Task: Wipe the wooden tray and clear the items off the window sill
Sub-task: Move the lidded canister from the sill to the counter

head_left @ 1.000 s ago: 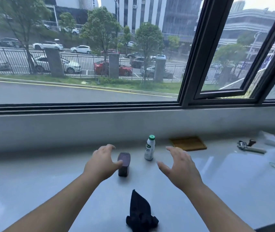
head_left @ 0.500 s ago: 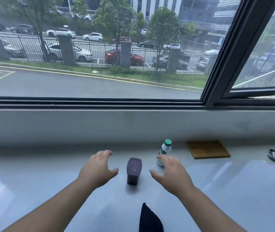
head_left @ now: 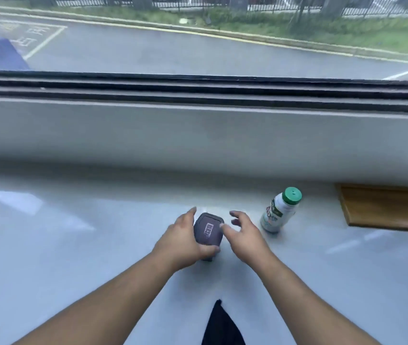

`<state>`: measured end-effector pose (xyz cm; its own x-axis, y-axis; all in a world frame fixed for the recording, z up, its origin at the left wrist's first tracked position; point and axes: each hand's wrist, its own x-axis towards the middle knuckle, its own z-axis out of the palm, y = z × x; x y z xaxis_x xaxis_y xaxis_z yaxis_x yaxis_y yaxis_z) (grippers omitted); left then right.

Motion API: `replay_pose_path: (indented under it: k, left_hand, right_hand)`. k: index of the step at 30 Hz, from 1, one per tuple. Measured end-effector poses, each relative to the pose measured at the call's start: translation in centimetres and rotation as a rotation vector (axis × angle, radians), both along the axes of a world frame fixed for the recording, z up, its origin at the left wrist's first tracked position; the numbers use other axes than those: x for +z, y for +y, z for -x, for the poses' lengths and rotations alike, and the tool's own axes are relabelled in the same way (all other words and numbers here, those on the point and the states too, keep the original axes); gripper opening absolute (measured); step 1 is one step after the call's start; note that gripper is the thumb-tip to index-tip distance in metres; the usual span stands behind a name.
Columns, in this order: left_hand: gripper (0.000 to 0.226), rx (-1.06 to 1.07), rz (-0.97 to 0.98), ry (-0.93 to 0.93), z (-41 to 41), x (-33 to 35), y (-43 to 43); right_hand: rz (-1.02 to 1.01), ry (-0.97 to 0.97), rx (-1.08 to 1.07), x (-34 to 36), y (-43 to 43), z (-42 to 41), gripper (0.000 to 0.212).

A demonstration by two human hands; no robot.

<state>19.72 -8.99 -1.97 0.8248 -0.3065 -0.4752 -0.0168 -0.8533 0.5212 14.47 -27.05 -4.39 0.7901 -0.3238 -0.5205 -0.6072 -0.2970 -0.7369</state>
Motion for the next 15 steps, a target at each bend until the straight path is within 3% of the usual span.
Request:
replay_pose_path:
  k: [3, 6, 10, 15]
  left_hand:
    - [0.137, 0.043, 0.018, 0.08, 0.3, -1.7, -2.2]
    - [0.108, 0.051, -0.005, 0.051, 0.2, -1.7, -2.7]
    - [0.078, 0.093, 0.01, 0.019, 0.7, 1.3, 0.0]
    - [0.077, 0.18, 0.055, -0.118, 3.9, 6.8, 8.1]
  right_hand:
    - [-0.304, 0.095, -0.127, -2.7, 0.6, -0.6, 0.042]
    - [-0.424, 0.098, -0.182, -3.1, 1.0, -0.4, 0.031]
    - [-0.468, 0.093, -0.17, -0.1, 2.5, 0.7, 0.04]
    - [-0.551, 0.067, -0.018, 5.5, 9.5, 2.3, 0.054]
